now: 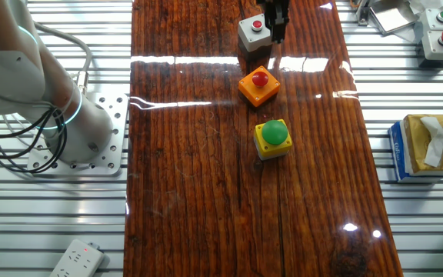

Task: Press three buttons from left to right in sequence

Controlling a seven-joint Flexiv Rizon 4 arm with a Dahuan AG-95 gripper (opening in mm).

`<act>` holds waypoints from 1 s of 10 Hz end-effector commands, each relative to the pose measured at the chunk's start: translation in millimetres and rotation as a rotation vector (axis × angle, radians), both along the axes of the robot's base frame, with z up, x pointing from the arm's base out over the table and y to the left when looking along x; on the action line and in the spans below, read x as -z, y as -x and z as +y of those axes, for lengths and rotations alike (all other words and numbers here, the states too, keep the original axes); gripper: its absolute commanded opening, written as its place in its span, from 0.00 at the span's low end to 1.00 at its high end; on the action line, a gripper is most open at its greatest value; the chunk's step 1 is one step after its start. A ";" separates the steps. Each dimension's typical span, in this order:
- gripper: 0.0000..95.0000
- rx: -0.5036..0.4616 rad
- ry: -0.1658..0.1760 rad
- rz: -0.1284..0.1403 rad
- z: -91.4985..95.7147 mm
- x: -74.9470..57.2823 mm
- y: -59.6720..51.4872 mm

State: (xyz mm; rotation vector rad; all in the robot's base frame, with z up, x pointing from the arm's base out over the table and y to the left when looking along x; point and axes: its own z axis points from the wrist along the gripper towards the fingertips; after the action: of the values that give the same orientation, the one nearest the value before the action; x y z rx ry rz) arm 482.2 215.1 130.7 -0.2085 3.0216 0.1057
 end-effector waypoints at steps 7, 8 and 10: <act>0.80 0.025 -0.032 -0.008 0.0 0.9 0.0; 0.80 0.033 -0.024 -0.009 0.0 0.9 0.0; 0.60 -0.004 0.010 -0.023 0.0 0.9 0.0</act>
State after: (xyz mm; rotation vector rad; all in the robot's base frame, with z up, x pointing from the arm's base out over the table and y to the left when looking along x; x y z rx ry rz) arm 482.1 215.3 130.5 -0.1715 3.0058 0.0926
